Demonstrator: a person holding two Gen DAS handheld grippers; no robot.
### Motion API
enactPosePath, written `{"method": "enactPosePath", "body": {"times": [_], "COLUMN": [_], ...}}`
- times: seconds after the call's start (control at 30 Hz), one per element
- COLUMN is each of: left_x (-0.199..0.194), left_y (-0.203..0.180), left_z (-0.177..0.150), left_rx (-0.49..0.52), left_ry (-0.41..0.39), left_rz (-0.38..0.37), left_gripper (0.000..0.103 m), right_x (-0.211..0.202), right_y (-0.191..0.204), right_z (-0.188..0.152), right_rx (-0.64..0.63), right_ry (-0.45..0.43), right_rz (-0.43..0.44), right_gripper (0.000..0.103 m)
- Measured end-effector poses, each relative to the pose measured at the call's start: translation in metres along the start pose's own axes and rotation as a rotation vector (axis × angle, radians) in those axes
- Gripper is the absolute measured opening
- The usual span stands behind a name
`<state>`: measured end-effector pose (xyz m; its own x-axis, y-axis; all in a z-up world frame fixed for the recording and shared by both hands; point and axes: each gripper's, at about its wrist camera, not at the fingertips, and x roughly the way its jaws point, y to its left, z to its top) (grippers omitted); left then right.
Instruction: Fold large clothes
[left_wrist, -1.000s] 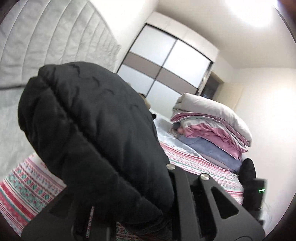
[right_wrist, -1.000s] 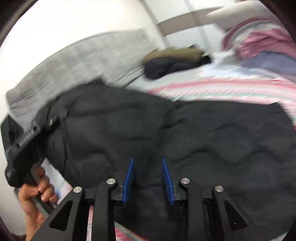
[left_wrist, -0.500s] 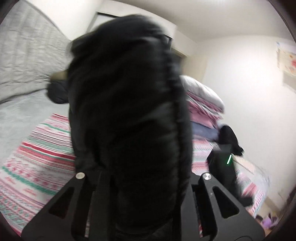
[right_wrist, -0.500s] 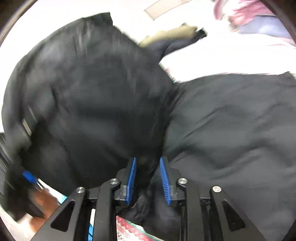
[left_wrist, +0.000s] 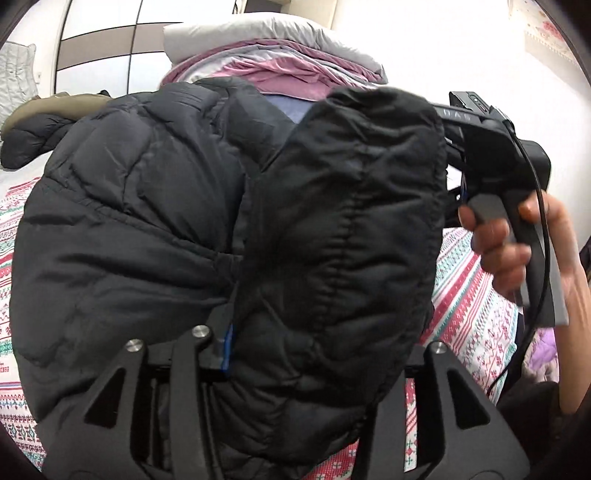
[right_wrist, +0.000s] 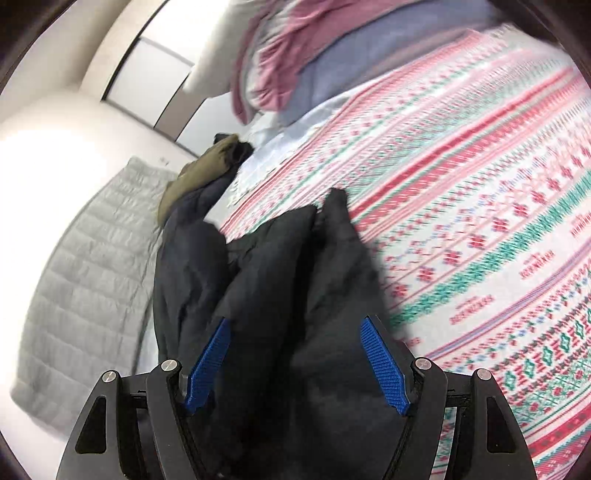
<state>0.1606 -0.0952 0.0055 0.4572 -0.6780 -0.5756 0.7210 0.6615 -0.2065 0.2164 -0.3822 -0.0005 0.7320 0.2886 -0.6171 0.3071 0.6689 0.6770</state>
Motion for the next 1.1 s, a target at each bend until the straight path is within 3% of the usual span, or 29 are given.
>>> {"method": "enactPosePath", "body": {"times": [0.13, 0.3, 0.37, 0.47, 0.57, 0.7, 0.8, 0.93, 1.03, 1.1], "left_x": [-0.014, -0.040, -0.053, -0.065, -0.075, -0.072, -0.064, -0.052, -0.053, -0.051], "left_y": [0.011, -0.002, 0.000, 0.001, 0.016, 0.046, 0.054, 0.054, 0.054, 0.058], "left_z": [0.012, 0.012, 0.011, 0.014, 0.022, 0.017, 0.007, 0.008, 0.007, 0.009], "left_rx": [0.007, 0.060, 0.047, 0.013, -0.027, -0.111, -0.131, -0.124, -0.128, -0.132], "left_ry": [0.021, 0.006, -0.010, -0.053, -0.115, -0.093, -0.051, -0.056, -0.069, -0.075], "left_rz": [-0.058, -0.165, -0.238, -0.310, -0.250, -0.104, -0.051, -0.020, 0.022, 0.055], "left_gripper": [0.066, 0.074, 0.074, 0.075, 0.076, 0.076, 0.076, 0.076, 0.077, 0.077], "right_x": [-0.014, -0.001, 0.000, 0.019, 0.042, 0.040, 0.018, 0.004, 0.023, 0.054], "right_y": [-0.008, 0.011, 0.017, 0.023, 0.022, 0.028, 0.044, 0.065, 0.076, 0.079], "right_z": [0.015, 0.010, 0.003, -0.016, -0.027, -0.027, -0.017, -0.004, -0.004, -0.008], "right_rx": [0.032, -0.036, -0.070, -0.126, -0.223, -0.249, -0.260, -0.251, -0.234, -0.231], "right_ry": [-0.011, 0.054, 0.089, 0.190, 0.265, 0.273, 0.176, 0.069, 0.086, 0.121], "right_rz": [0.100, 0.184, 0.172, 0.078, -0.114, -0.165, -0.126, 0.052, 0.150, 0.098], "right_gripper": [0.076, 0.077, 0.077, 0.077, 0.077, 0.077, 0.077, 0.077, 0.077, 0.075]}}
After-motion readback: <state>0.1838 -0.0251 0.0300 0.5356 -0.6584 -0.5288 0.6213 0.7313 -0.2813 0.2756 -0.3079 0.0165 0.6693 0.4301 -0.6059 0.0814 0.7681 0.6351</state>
